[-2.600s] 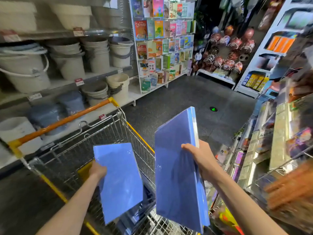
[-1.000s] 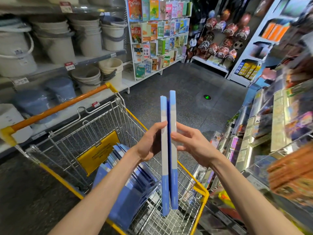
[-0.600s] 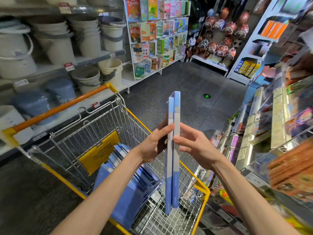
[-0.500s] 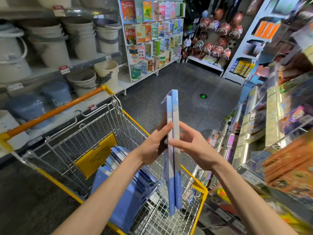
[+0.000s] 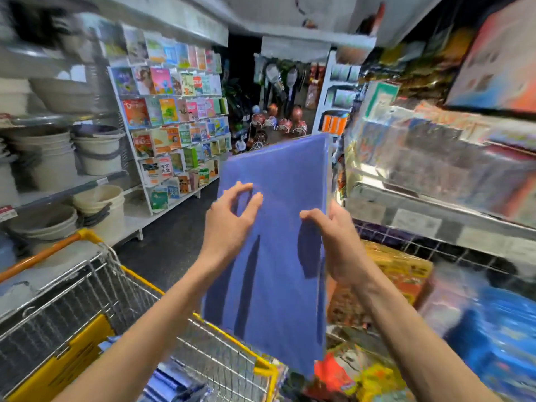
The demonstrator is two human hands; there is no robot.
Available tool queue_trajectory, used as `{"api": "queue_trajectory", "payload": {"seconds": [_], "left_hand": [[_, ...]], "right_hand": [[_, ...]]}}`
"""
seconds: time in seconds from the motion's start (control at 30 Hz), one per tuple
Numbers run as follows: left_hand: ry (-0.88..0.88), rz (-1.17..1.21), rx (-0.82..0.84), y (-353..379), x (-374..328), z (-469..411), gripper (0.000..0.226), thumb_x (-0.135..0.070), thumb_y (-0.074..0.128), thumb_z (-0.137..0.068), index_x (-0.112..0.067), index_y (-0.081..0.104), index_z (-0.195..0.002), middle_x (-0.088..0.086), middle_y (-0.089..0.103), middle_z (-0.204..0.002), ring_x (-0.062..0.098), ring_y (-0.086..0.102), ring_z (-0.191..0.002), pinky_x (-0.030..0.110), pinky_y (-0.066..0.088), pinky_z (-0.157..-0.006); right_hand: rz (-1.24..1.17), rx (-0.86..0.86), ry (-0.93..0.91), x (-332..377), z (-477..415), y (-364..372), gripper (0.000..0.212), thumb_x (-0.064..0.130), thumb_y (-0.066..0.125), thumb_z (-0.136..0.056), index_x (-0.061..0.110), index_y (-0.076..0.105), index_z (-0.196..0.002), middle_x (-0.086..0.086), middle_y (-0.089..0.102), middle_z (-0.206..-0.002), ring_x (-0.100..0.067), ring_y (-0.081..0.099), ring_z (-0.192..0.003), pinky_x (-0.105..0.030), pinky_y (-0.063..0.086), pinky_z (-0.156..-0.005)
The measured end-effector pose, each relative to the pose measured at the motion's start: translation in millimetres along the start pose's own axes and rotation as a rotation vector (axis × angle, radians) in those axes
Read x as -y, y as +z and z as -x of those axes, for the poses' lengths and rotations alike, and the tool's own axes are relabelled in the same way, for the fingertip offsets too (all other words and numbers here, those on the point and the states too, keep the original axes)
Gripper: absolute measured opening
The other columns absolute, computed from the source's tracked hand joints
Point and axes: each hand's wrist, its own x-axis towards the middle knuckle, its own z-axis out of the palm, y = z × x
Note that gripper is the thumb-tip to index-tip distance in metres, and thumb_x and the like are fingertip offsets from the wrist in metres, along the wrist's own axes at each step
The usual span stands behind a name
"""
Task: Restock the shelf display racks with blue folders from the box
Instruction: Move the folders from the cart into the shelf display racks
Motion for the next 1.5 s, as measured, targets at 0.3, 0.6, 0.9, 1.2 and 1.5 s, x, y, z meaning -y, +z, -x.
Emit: {"api": "queue_trajectory", "payload": {"seconds": [0.3,0.6,0.9,1.2,1.5], "left_hand": [[-0.003,0.245,0.059,101,-143,-1,0.037,-0.043,0.082,-0.078,-0.009,0.07,-0.085,-0.014,0.068,-0.063,-0.009,0.055,-0.048,0.01,0.043,-0.049],[0.083,0.509,0.182,253,-277,32,0.032,-0.033,0.09,-0.071,-0.013,0.078,-0.093,0.0,0.079,-0.088,0.019,0.076,-0.082,0.038,0.064,-0.069],[0.116,0.508,0.191,362,-348,21,0.051,-0.061,0.094,-0.048,-0.022,0.079,-0.078,-0.006,0.078,-0.077,0.02,0.076,-0.075,0.046,0.063,-0.073],[0.063,0.557,0.24,405,-376,-2,0.036,-0.044,0.092,-0.067,-0.015,0.073,-0.077,0.0,0.074,-0.08,0.02,0.071,-0.068,0.024,0.051,-0.044],[0.043,0.575,0.213,430,-384,-19,0.048,-0.04,0.093,-0.066,-0.004,0.075,-0.092,0.006,0.078,-0.092,0.027,0.076,-0.081,0.044,0.063,-0.072]], "right_hand": [[-0.147,-0.167,-0.049,128,51,-167,0.045,0.022,0.071,-0.069,0.007,0.068,-0.112,-0.018,0.069,-0.096,-0.03,0.068,-0.079,-0.045,0.058,-0.069],[-0.015,-0.229,-0.175,239,119,-330,0.049,0.04,0.058,-0.094,0.012,0.06,-0.134,-0.008,0.07,-0.121,-0.025,0.071,-0.101,-0.037,0.058,-0.077],[0.095,-0.583,-0.266,287,134,-423,0.058,0.056,0.066,-0.082,0.013,0.069,-0.121,-0.011,0.073,-0.116,-0.034,0.072,-0.101,-0.048,0.06,-0.078],[0.124,-0.829,-0.312,313,124,-503,0.055,0.054,0.068,-0.087,0.011,0.069,-0.121,-0.011,0.072,-0.118,-0.031,0.069,-0.108,-0.053,0.054,-0.096],[0.174,-0.892,-0.495,334,87,-594,0.064,0.068,0.076,-0.067,0.012,0.055,-0.09,-0.017,0.046,-0.08,-0.023,0.044,-0.082,-0.039,0.035,-0.073]]}}
